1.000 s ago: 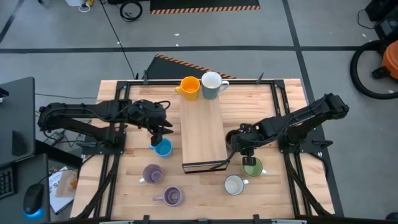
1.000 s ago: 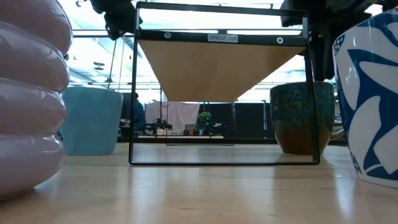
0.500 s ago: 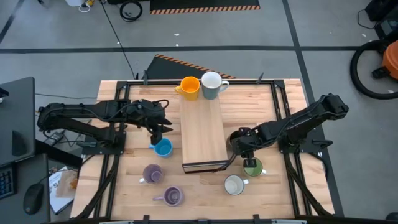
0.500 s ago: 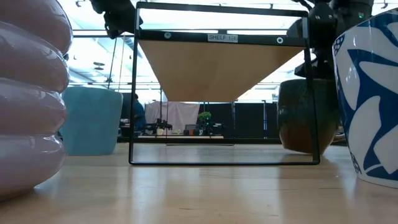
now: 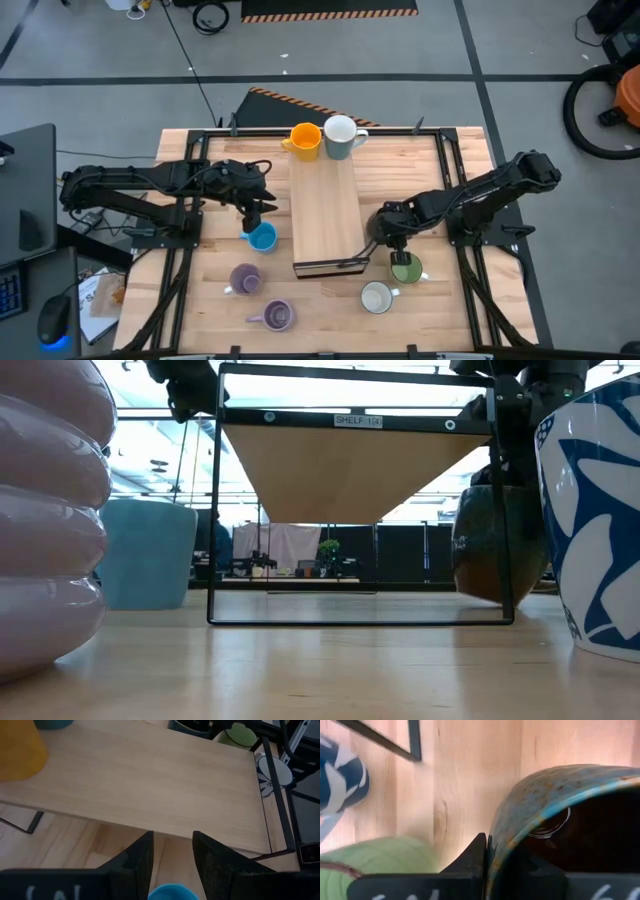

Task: Place coffee mugs
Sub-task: Put the dark blue patterned mug on the shelf

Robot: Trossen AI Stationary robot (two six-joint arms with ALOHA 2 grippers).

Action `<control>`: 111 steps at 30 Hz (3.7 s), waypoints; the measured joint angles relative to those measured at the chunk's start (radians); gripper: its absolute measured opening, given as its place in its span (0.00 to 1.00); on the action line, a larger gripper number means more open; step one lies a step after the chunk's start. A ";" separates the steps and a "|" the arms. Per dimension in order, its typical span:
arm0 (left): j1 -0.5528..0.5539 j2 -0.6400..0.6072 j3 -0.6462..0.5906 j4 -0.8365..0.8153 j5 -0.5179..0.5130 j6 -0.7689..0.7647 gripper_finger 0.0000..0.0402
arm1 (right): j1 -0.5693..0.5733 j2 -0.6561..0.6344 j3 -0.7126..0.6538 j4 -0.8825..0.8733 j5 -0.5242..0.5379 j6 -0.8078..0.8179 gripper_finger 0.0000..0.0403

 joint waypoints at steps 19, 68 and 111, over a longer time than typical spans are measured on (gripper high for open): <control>0.000 0.000 0.000 0.006 0.000 -0.026 0.35 | -0.163 0.004 0.318 -0.488 0.046 -0.234 0.12; 0.001 0.001 0.001 0.036 -0.019 -0.106 0.35 | -0.387 0.271 0.913 -0.438 -0.095 -0.522 0.12; 0.001 0.001 0.001 0.038 -0.019 -0.114 0.35 | -0.366 0.411 1.047 -0.594 0.063 -0.654 0.27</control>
